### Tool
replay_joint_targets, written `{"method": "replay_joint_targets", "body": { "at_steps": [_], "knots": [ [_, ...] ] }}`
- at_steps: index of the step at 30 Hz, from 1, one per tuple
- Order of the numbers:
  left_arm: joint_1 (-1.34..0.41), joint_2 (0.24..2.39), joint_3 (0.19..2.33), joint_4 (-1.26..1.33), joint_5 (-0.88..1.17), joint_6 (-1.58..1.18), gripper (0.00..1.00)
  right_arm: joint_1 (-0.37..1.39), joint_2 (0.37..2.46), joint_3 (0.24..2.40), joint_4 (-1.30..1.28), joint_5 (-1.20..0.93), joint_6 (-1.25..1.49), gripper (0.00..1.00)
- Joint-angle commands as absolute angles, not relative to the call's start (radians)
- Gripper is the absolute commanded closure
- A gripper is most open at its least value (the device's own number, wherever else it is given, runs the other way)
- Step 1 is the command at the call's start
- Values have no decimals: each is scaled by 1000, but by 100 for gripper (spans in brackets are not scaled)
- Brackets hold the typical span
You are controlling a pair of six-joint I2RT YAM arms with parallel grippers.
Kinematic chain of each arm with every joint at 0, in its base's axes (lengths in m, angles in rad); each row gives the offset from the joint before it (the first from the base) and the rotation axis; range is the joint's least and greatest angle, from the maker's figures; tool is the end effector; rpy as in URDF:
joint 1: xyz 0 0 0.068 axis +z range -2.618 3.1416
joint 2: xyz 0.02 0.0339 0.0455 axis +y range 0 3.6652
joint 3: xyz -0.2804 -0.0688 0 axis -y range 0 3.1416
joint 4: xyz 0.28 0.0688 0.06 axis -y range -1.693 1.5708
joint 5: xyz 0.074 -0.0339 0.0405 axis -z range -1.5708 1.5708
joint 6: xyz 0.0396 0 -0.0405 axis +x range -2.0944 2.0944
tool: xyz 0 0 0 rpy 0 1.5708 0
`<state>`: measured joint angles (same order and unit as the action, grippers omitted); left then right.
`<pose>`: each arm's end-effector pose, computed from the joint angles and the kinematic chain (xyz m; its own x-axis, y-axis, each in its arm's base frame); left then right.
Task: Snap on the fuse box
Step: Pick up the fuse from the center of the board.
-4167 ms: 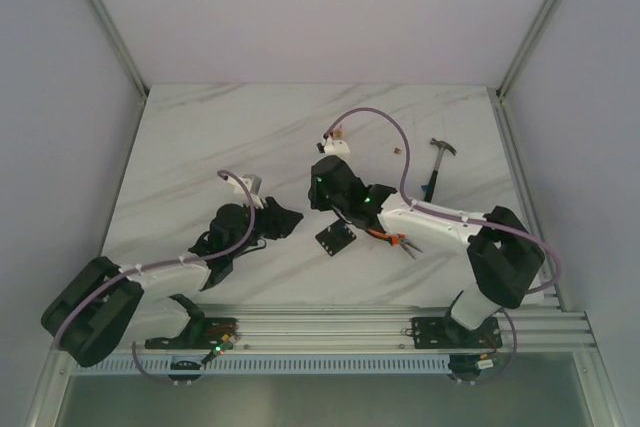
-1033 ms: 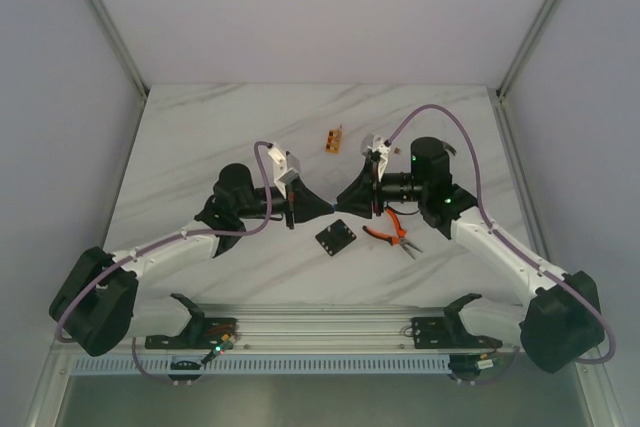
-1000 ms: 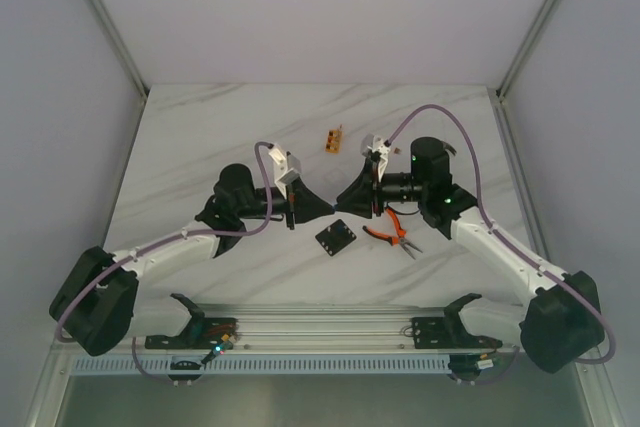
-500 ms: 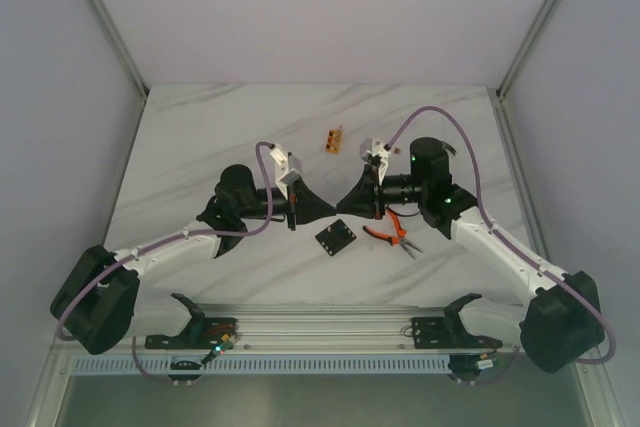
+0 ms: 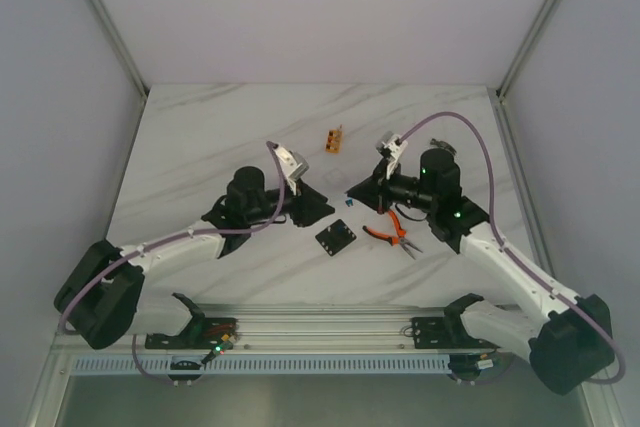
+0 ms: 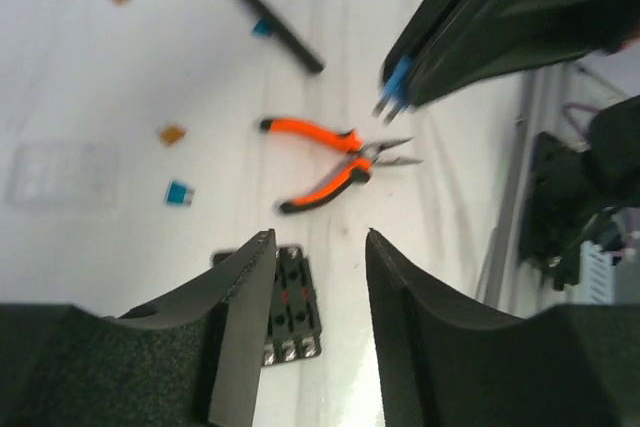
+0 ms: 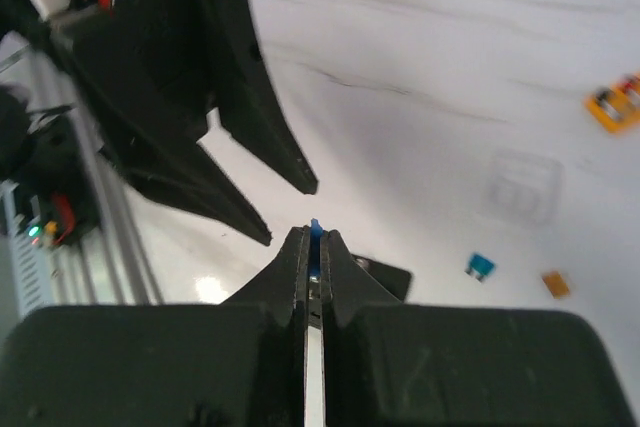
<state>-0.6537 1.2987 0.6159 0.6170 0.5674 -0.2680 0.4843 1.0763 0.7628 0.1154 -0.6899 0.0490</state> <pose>0.2307 -0.2035 0.2464 -0.2989 -0.0524 -0.9529 0.8912 0.3417 -0.2983 0.2310 0.1500 0.3105 -0.2186 -0.0723 -0.9731 -0.9017 0.3961 0.1731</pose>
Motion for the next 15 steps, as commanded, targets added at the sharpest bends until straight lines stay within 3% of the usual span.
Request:
{"method": "replay_joint_targets", "body": {
  "at_steps": [1, 5, 15],
  "knots": [
    [-697, 1366, 656, 454, 335, -236, 48, 482, 1007, 684, 150, -379, 166, 100],
    [-742, 1456, 707, 392, 231, -219, 46, 482, 961, 629, 156, -288, 186, 100],
    [-871, 1638, 854, 251, 24, -160, 27, 481, 907, 582, 157, -173, 190, 100]
  ]
}}
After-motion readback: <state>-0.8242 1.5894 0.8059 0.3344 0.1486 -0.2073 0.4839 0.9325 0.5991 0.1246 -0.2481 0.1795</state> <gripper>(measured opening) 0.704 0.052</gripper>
